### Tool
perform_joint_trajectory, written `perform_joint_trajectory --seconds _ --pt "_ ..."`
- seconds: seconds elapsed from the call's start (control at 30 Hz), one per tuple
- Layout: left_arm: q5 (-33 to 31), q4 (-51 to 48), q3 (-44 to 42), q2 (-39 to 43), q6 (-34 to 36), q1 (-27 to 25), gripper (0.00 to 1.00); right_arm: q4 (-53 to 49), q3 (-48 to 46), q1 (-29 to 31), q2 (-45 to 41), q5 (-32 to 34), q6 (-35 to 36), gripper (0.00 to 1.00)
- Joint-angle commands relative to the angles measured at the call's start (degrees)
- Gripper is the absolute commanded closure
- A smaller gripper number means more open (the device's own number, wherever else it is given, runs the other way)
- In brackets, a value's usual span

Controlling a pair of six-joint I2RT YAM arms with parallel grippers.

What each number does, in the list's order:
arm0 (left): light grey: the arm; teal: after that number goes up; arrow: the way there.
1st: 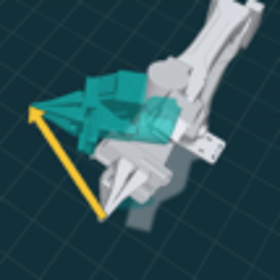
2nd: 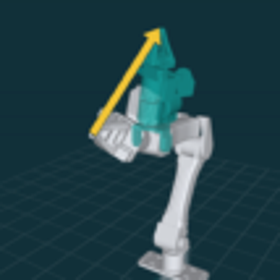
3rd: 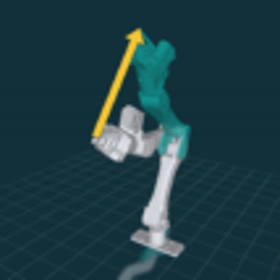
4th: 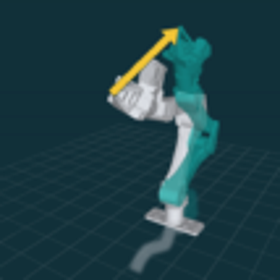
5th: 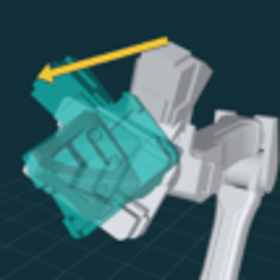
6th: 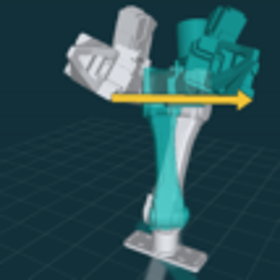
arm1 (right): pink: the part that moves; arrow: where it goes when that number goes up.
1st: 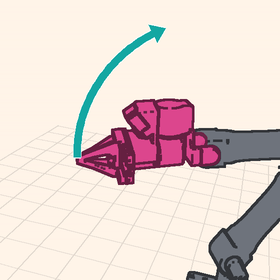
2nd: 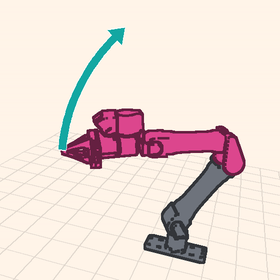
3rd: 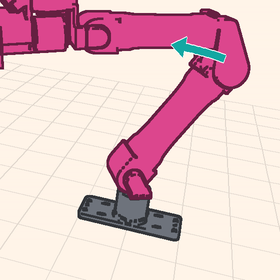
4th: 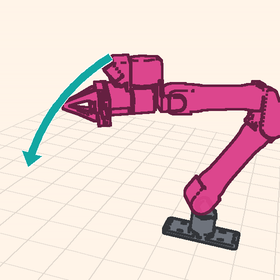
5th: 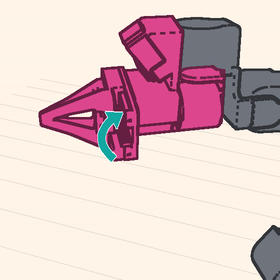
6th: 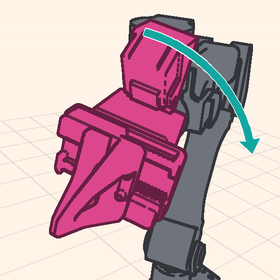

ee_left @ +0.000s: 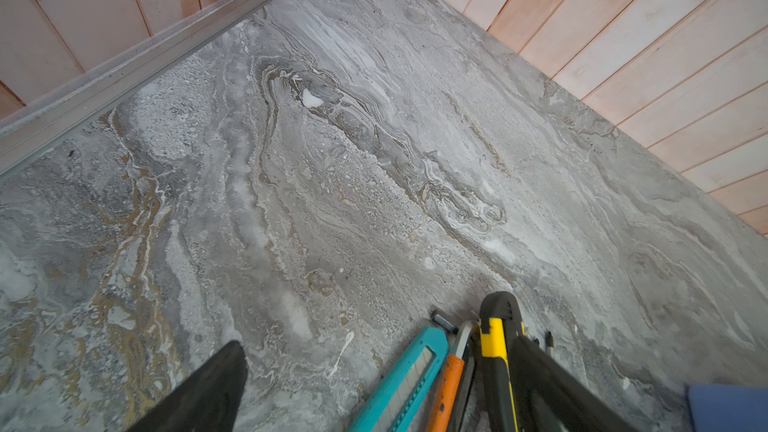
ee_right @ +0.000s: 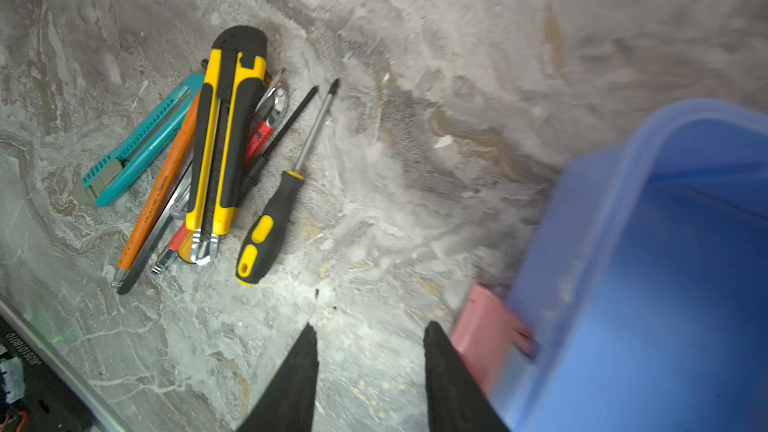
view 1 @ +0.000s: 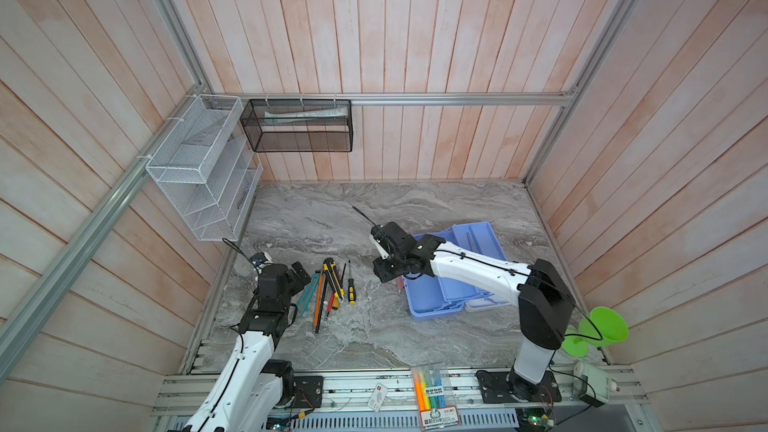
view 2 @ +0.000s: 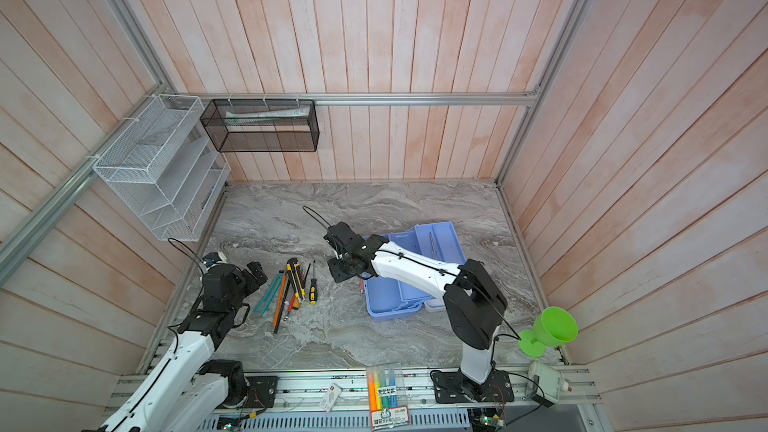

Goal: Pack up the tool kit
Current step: 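Move the right gripper back to the tools and grasp the yellow-black screwdriver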

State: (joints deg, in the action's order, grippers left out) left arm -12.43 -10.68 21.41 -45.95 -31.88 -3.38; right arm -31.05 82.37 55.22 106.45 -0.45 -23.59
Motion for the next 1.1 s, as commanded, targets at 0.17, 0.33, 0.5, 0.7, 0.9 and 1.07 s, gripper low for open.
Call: perform_joint_trajectory --seconds 0.17,0.33,0.5,0.7,0.9,1.07 --pt "0.7 1.1 -0.3 -0.3 1.0 0.4 0.00 0.2 8.7 2.4 10.9 -6.4 -1.2 0.58" --pt "0.8 1.2 -0.2 -0.4 1.1 0.4 0.00 -2.1 13.9 4.5 16.7 -5.1 -0.4 0.58" --pt "0.9 1.2 -0.4 -0.2 1.2 0.5 0.00 -7.9 21.0 5.6 22.0 -1.1 0.4 0.57" --pt "1.2 1.4 -0.5 0.1 1.3 0.4 0.00 -10.1 24.1 6.3 24.9 0.2 0.5 0.57" --pt "1.2 1.4 -0.6 0.6 1.3 0.5 0.00 -13.0 25.1 6.9 26.7 1.9 0.2 0.57" --pt "1.2 1.4 -0.7 0.8 1.3 0.5 0.00 -13.7 24.9 7.0 26.5 2.2 0.0 0.61"
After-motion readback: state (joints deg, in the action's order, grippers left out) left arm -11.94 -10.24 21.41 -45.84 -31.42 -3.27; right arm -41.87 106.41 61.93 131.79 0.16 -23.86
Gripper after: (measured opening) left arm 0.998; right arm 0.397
